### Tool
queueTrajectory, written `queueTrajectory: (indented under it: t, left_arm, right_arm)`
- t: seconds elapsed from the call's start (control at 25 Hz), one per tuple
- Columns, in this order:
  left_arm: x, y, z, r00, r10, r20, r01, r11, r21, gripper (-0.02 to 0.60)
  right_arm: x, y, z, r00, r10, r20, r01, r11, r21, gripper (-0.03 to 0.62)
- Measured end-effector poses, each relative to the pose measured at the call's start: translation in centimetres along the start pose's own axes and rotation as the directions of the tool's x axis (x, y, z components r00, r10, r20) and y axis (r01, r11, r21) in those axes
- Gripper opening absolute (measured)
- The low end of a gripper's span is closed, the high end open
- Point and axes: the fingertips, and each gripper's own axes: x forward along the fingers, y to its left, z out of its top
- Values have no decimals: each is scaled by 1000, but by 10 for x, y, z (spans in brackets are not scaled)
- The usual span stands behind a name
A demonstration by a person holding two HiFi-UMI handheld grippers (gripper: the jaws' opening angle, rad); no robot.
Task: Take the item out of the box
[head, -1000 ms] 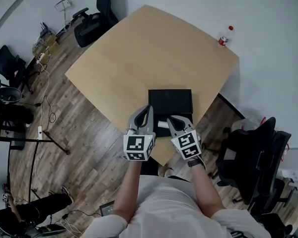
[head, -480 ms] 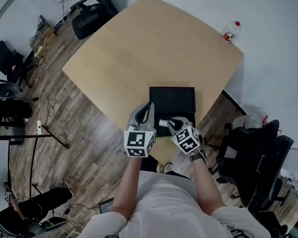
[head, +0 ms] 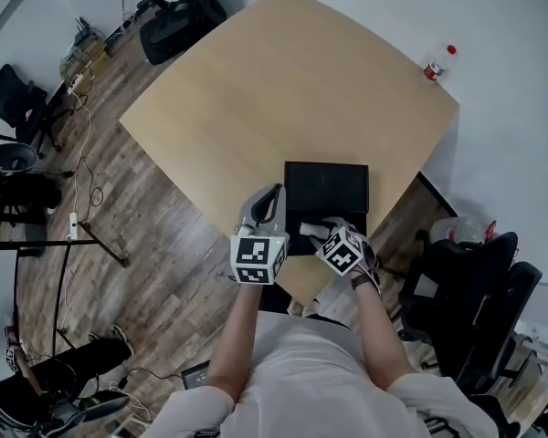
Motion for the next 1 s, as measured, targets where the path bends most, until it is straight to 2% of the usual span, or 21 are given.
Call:
queueTrajectory:
  t: [0.36, 0.48, 0.56, 1.0]
  left_arm:
    - [-6, 12, -4, 1000, 27, 0, -27, 999, -28, 8]
    - [-8, 13, -4, 999, 34, 2, -34, 999, -32, 8]
    - [-9, 14, -3, 999, 36, 3, -35, 999, -39, 9]
    - [-26, 3, 7, 999, 31, 37, -29, 999, -42, 8]
  right_arm:
    - [26, 4, -17, 996, 42, -82, -45, 998, -37, 176]
    - [30, 5, -22, 994, 31, -102, -35, 999, -34, 175]
    - [32, 5, -22, 994, 18, -109, -23, 999, -49, 152]
    - [-6, 5, 7, 995, -104, 1, 104, 993, -58, 146]
